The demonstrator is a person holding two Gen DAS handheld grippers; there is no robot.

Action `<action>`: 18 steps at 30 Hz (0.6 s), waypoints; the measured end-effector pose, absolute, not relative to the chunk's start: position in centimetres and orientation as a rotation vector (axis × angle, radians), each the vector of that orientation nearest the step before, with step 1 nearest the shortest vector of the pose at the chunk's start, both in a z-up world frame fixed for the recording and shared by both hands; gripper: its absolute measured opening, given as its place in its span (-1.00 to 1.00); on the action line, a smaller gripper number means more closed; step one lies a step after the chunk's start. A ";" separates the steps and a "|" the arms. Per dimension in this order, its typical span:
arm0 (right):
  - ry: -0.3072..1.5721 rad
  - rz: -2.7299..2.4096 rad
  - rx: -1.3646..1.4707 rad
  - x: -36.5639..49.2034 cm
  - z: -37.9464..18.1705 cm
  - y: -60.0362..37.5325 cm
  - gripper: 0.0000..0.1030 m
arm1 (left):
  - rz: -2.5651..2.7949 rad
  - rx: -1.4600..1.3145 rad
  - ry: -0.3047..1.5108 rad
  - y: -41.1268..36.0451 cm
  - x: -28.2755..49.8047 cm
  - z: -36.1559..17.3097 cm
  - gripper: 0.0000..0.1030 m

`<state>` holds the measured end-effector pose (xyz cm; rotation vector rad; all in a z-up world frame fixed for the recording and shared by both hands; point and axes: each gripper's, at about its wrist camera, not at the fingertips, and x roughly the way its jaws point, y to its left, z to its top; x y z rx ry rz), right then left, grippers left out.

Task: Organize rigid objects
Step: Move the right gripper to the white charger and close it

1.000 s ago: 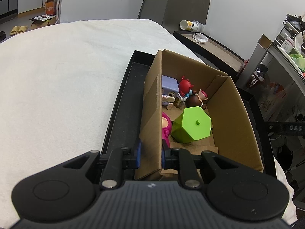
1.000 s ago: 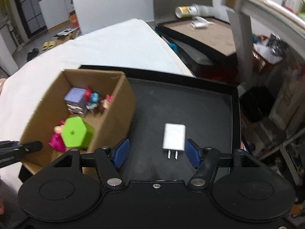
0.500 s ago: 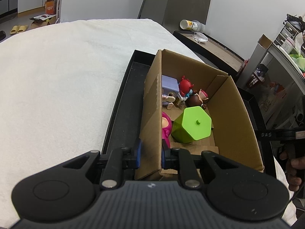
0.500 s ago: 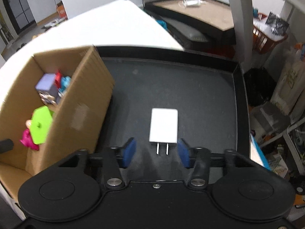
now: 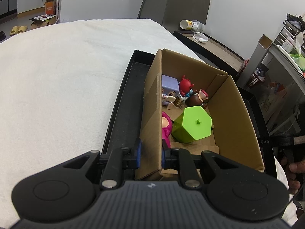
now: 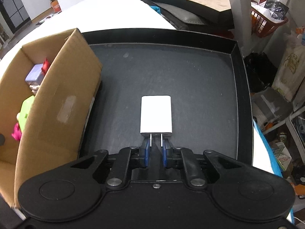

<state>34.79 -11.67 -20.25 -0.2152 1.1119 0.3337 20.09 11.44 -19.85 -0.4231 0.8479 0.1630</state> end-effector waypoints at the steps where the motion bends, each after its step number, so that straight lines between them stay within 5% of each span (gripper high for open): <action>1: 1.123 0.330 -0.218 34.5 -20.2 -11.8 -0.74 | 0.163 -0.423 0.848 11.5 20.1 -19.8 -0.65; 14: 1.259 0.286 -0.181 32.7 -20.1 -13.0 -0.69 | 0.160 -0.427 0.850 11.3 20.0 -19.7 -0.65; 18: 1.239 0.259 -0.157 32.6 -19.8 -13.5 0.11 | 0.161 -0.424 0.850 11.2 20.1 -19.6 -0.65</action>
